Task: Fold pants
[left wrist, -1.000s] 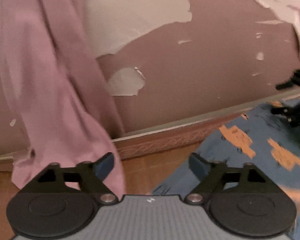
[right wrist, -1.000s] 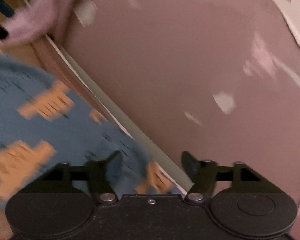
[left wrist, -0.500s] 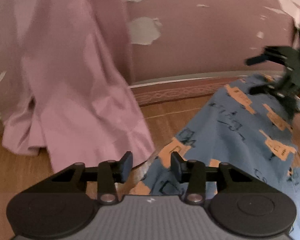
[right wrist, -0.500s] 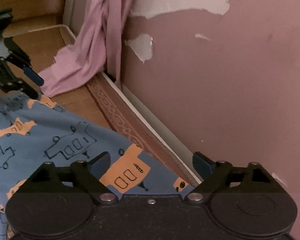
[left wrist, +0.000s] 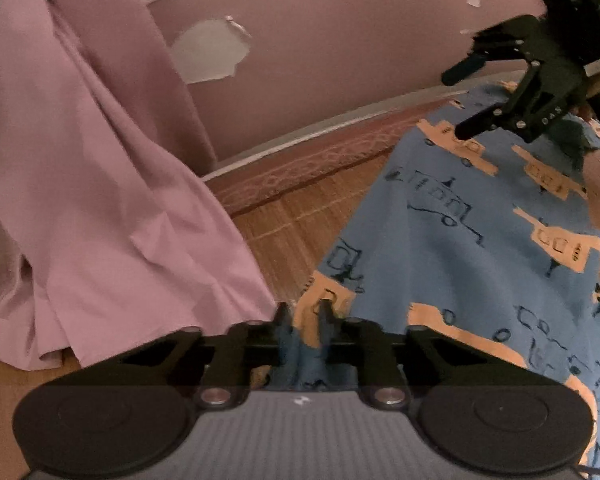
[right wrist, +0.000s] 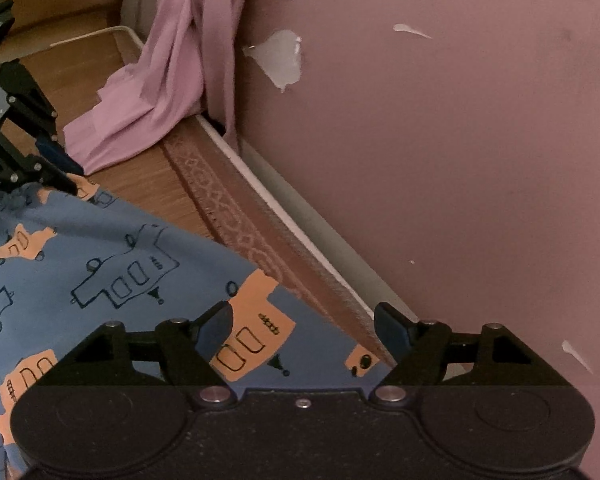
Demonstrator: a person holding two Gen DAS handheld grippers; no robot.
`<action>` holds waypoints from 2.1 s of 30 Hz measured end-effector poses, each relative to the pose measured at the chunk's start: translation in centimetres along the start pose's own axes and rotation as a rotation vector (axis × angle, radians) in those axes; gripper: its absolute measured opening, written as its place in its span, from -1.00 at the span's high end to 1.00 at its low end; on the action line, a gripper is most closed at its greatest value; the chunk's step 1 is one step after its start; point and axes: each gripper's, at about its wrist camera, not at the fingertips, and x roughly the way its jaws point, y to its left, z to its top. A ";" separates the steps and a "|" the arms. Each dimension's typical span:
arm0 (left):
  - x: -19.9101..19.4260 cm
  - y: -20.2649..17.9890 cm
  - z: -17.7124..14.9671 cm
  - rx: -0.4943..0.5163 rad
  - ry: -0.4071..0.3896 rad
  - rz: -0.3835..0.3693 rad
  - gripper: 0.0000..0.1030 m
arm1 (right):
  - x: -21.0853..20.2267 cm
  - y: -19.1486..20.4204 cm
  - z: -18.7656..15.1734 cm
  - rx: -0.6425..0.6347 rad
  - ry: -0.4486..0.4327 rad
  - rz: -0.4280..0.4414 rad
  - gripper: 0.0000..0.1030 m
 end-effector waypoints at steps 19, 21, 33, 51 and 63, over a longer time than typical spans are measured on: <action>-4.4 -8.1 -2.0 0.248 -0.291 0.493 1.00 | 1.9 -0.9 0.3 -0.041 0.029 0.038 -0.43; -5.1 -9.0 -2.6 0.279 -0.329 0.511 1.00 | 1.8 -1.0 0.3 -0.040 0.029 0.065 -0.21; -7.2 -15.5 -5.3 0.534 -0.502 0.539 1.00 | 1.3 1.1 0.5 -0.190 0.015 0.048 0.05; -8.4 -15.7 -5.6 0.423 -0.451 0.574 1.00 | -4.4 5.6 -1.0 -0.267 -0.131 -0.149 0.97; -15.1 -14.6 -7.2 0.345 -0.489 0.429 1.00 | -18.0 15.5 -6.6 -0.414 -0.236 -0.382 0.97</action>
